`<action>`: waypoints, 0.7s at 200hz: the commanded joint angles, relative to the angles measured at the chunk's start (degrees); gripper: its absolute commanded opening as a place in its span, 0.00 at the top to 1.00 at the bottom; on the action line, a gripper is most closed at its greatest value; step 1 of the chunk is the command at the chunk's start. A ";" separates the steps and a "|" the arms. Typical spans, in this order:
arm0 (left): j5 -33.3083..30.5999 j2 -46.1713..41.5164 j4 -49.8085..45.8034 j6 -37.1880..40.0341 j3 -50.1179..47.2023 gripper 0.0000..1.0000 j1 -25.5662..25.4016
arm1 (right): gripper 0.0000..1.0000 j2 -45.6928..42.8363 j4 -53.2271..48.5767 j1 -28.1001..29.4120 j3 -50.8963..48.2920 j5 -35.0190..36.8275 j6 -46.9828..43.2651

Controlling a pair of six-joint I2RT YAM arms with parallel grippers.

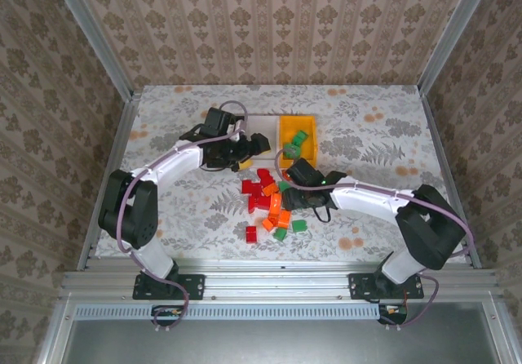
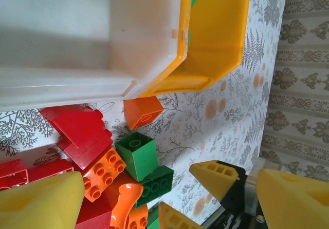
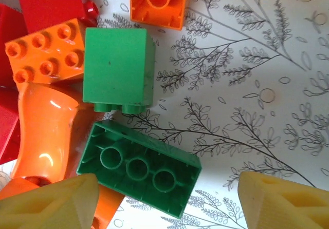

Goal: Sort the legos into containers by color

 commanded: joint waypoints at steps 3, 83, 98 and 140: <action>-0.16 -0.65 -1.58 0.92 0.59 0.12 0.01 | 0.27 2.53 2.14 0.36 0.01 0.68 0.66; -0.23 -0.26 -1.89 1.20 0.82 0.12 0.19 | 0.32 0.90 -0.15 -5.20 -3.48 9.72 2.39; -0.20 -0.12 -1.86 1.19 0.81 0.12 0.15 | 0.33 -0.43 -2.47 -7.58 -4.23 11.61 3.42; -0.20 0.15 -1.73 1.19 0.78 0.12 0.22 | 0.35 -9.16 -3.66 -8.16 -5.95 9.90 3.63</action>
